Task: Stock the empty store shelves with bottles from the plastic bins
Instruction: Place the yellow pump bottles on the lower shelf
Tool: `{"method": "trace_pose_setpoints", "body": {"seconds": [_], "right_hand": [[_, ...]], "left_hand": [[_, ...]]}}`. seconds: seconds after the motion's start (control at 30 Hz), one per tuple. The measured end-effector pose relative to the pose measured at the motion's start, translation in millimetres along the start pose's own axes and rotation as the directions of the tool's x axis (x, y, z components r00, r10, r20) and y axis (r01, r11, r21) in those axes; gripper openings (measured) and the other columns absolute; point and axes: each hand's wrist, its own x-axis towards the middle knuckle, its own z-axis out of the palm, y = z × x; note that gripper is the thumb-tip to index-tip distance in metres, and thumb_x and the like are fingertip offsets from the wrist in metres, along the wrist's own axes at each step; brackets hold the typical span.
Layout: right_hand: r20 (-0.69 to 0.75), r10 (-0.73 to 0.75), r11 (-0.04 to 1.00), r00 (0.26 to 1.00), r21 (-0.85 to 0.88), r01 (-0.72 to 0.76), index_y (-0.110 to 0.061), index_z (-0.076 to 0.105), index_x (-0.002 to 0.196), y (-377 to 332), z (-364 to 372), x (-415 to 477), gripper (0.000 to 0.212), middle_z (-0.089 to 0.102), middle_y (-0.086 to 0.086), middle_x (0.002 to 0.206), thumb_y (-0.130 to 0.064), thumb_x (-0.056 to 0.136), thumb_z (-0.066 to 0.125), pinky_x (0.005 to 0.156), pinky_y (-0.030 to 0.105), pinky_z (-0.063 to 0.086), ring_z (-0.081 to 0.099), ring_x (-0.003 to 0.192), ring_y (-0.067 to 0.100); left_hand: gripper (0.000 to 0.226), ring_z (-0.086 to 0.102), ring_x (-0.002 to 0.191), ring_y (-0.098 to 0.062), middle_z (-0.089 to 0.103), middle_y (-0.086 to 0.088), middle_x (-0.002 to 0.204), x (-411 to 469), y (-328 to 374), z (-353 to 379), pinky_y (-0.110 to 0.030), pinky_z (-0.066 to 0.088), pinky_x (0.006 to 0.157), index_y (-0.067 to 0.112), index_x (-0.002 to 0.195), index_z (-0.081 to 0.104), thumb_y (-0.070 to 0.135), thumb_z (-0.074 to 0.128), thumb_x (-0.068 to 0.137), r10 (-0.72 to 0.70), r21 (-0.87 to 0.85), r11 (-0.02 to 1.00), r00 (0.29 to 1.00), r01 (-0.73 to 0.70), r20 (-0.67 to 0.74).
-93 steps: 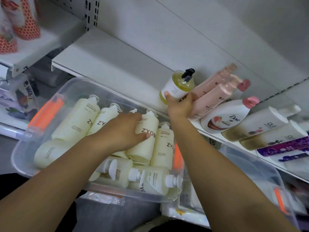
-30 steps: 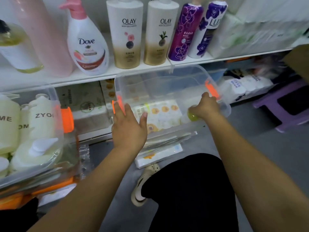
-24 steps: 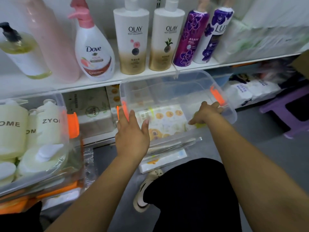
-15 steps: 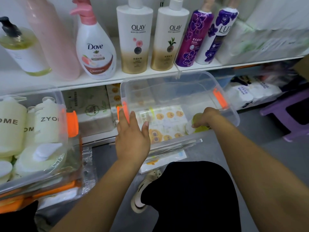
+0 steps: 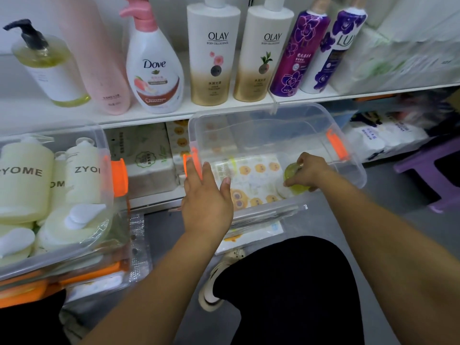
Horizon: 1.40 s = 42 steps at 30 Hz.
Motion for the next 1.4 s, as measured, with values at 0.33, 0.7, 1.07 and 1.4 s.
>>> {"method": "trace_pose_setpoints", "body": {"seconds": [0.33, 0.7, 1.07, 1.4], "right_hand": [[-0.122, -0.15, 0.784, 0.981, 0.59, 0.193, -0.021, 0.058, 0.108, -57.7, -24.4, -62.4, 0.057, 0.061, 0.003, 0.112, -0.048, 0.066, 0.086, 0.063, 0.035, 0.064, 0.066, 0.097, 0.022], [-0.083, -0.383, 0.494, 0.92, 0.823, 0.28, -0.009, 0.068, 0.105, -125.6, -42.5, -209.1, 0.056, 0.07, 0.022, 0.111, -0.05, 0.07, 0.08, 0.068, 0.04, 0.062, 0.075, 0.09, 0.036], [-0.048, -0.607, 0.574, 0.793, 0.664, 0.479, -0.035, 0.048, 0.138, -203.7, -13.4, -311.1, 0.072, 0.063, -0.008, 0.116, -0.031, 0.076, 0.084, 0.066, 0.035, 0.063, 0.075, 0.085, 0.011], [-0.074, -0.755, 0.486, 0.651, 0.602, 0.633, -0.044, 0.045, 0.139, -259.9, 8.4, -360.1, 0.074, 0.071, 0.019, 0.103, -0.046, 0.074, 0.078, 0.08, 0.041, 0.063, 0.074, 0.085, 0.026]], "left_hand": [[0.048, 0.015, 0.151, -0.02, 0.018, 0.0, 0.162, 20.3, -14.6, -28.7, -0.038, 0.02, 0.118, 0.032, 0.14, 0.049, 0.056, 0.041, 0.1, 0.028, -0.424, 0.903, 0.975, 0.07, 0.22], [0.082, 0.059, 0.122, -0.005, 0.052, 0.018, 0.138, -38.1, -49.3, -136.7, -0.036, 0.051, 0.103, 0.035, 0.147, 0.034, 0.064, 0.069, 0.08, 0.144, -0.755, 0.656, 0.98, 0.009, 0.136], [0.075, 0.072, 0.102, -0.034, 0.07, -0.013, 0.12, -91.2, -129.3, -207.4, -0.045, 0.06, 0.083, 0.03, 0.133, 0.056, 0.043, 0.083, 0.064, 0.09, -0.919, 0.372, 0.981, 0.128, 0.173], [0.072, 0.063, 0.116, -0.041, 0.065, -0.02, 0.129, -113.7, -178.4, -239.8, -0.056, 0.054, 0.093, 0.01, 0.136, 0.048, 0.043, 0.079, 0.079, 0.11, -0.977, -0.049, 0.974, 0.207, 0.201]]}}
